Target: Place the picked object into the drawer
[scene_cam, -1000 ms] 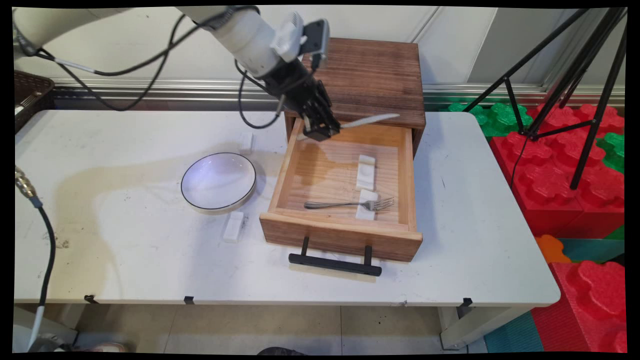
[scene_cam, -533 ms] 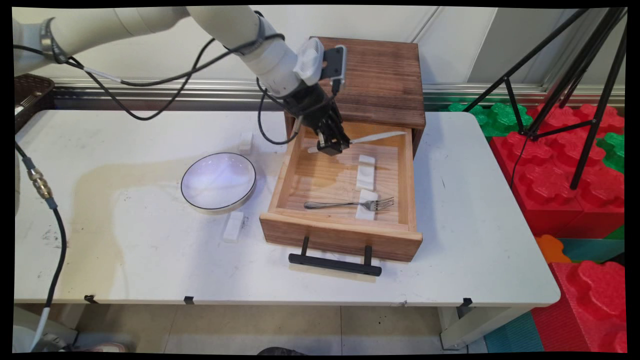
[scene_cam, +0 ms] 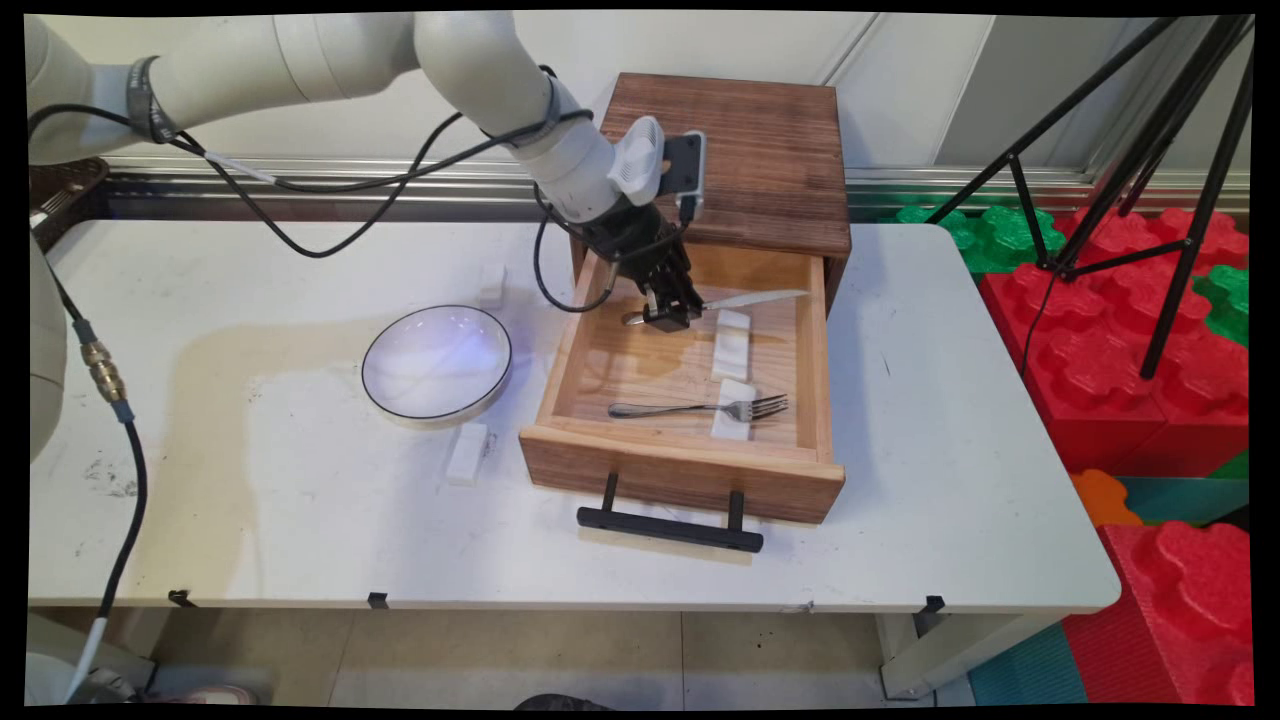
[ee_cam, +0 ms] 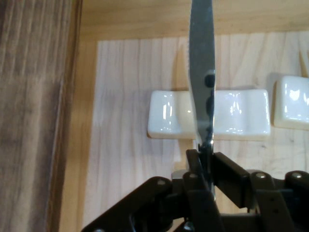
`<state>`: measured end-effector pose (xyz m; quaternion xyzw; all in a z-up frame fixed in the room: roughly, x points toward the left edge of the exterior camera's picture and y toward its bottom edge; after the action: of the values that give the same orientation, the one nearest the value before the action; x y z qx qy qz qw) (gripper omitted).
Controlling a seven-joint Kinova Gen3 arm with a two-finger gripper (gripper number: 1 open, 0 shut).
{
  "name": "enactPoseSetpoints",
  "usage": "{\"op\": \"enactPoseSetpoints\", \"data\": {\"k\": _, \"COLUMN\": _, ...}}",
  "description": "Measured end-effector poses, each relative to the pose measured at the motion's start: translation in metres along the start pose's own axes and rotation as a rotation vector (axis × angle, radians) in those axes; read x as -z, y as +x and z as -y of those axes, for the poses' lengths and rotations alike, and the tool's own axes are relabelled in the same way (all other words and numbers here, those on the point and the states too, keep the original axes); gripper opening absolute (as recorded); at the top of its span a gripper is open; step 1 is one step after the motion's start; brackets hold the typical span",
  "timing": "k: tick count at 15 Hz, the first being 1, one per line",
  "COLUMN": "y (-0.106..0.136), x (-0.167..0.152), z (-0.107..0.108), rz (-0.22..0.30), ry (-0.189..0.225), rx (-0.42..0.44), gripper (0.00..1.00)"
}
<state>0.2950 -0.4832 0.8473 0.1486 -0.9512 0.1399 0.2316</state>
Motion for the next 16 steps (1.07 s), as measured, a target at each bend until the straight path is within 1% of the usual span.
{"op": "enactPoseSetpoints", "data": {"k": 10, "y": -0.010, "x": -0.025, "z": 0.003, "rz": 0.025, "ry": -0.011, "rx": 0.003, "gripper": 0.00}}
{"op": "enactPoseSetpoints", "data": {"k": 11, "y": -0.011, "x": -0.026, "z": 0.002, "rz": 0.026, "ry": -0.013, "rx": 0.002, "gripper": 1.00}}
{"op": "enactPoseSetpoints", "data": {"k": 16, "y": -0.012, "x": -0.029, "z": 0.003, "rz": 0.028, "ry": -0.012, "rx": 0.002, "gripper": 1.00}}
